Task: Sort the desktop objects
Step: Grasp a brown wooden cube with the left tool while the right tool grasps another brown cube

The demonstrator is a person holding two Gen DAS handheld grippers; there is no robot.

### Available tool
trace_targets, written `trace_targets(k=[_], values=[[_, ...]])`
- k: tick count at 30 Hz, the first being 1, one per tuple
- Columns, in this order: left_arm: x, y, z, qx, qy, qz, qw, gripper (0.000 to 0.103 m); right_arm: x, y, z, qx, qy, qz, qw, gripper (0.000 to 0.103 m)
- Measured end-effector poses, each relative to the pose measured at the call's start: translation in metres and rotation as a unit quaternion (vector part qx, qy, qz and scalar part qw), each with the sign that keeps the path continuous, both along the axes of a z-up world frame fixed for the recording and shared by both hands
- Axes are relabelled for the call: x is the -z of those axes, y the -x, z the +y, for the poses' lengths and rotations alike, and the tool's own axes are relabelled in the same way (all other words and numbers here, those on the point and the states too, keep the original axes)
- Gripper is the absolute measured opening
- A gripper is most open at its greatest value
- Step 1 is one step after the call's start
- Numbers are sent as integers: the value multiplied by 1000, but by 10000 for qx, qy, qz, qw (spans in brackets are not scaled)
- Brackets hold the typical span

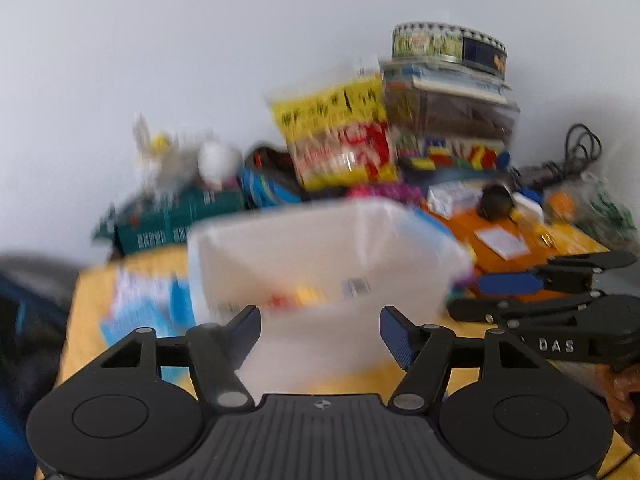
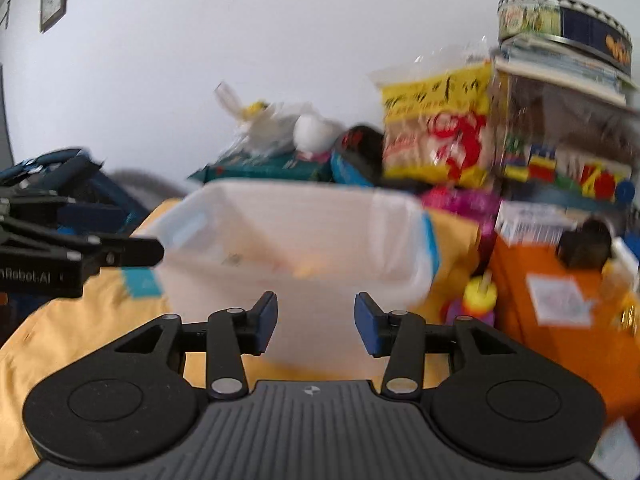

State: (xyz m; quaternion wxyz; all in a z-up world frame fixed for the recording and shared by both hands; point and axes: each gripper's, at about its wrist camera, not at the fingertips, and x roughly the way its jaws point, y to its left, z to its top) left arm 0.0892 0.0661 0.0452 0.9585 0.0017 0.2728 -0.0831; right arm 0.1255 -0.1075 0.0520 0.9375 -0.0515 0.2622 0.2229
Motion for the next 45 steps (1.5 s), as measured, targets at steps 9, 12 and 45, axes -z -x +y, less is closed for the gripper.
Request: trace_targets(k=[9,12,45], values=[[65,68,-23,94,-11,1107,9938,69,49,72,3,-670,239,848,9939,49],[80,84,-31,211,-71,1280,9915,69,64,89,2,-713,270,1097,9910,49],[111,52,-59,532,373,1794,9816,35,73,111,-14,-415,696,1169,9898,35]])
